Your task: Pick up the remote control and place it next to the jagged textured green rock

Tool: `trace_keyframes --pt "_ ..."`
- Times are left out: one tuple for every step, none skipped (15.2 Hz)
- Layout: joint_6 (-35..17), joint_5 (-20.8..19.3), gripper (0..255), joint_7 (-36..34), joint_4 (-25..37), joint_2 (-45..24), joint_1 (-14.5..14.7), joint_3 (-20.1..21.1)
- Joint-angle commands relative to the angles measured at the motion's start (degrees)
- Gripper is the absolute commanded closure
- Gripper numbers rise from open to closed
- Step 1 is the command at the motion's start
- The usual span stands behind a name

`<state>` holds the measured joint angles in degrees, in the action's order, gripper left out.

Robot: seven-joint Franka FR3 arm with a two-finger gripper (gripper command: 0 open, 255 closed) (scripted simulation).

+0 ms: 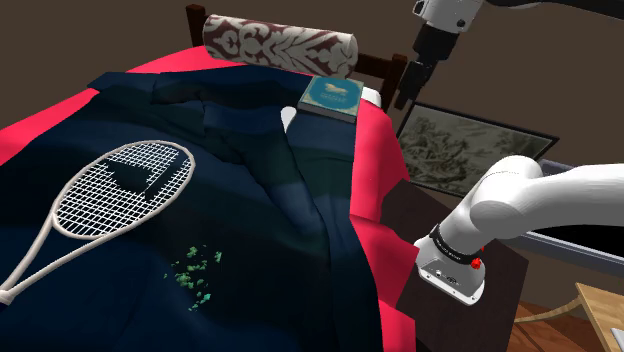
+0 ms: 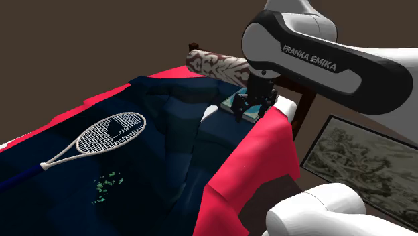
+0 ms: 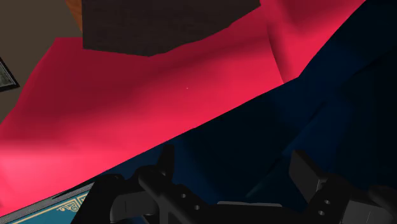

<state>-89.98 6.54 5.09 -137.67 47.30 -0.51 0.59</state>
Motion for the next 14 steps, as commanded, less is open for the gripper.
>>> trace_keyframes --pt "0.00 0.00 0 0.00 0.00 0.00 0.00 0.00" --pt "-1.69 0.72 0 -2.19 -0.08 -1.45 -0.28 1.18" --pt "-3.37 1.38 0 -4.36 -0.06 -2.98 -0.60 2.35" --pt "-5.04 2.00 0 -6.50 0.07 -4.61 -0.94 3.52" --pt "-6.69 2.52 0 -8.66 0.29 -6.32 -1.27 4.63" --pt "-8.32 2.98 0 -10.79 0.60 -8.10 -1.63 5.74" --pt "-9.93 3.36 0 -12.94 1.01 -9.95 -2.00 6.80" --pt "-11.50 3.67 0 -15.07 1.52 -11.87 -2.41 7.85" --pt "-13.04 3.88 0 -17.22 2.11 -13.85 -2.82 8.85" --pt "-14.53 4.01 0 -19.37 2.80 -15.88 -3.24 9.83" --pt "-15.98 4.04 0 -21.53 3.57 -17.96 -3.68 10.76" --pt "-17.37 3.98 0 -23.71 4.42 -20.08 -4.13 11.66" --pt "-18.71 3.82 0 -25.90 5.35 -22.24 -4.60 12.53" --pt "-19.99 3.56 0 -28.12 6.36 -24.43 -5.07 13.34"
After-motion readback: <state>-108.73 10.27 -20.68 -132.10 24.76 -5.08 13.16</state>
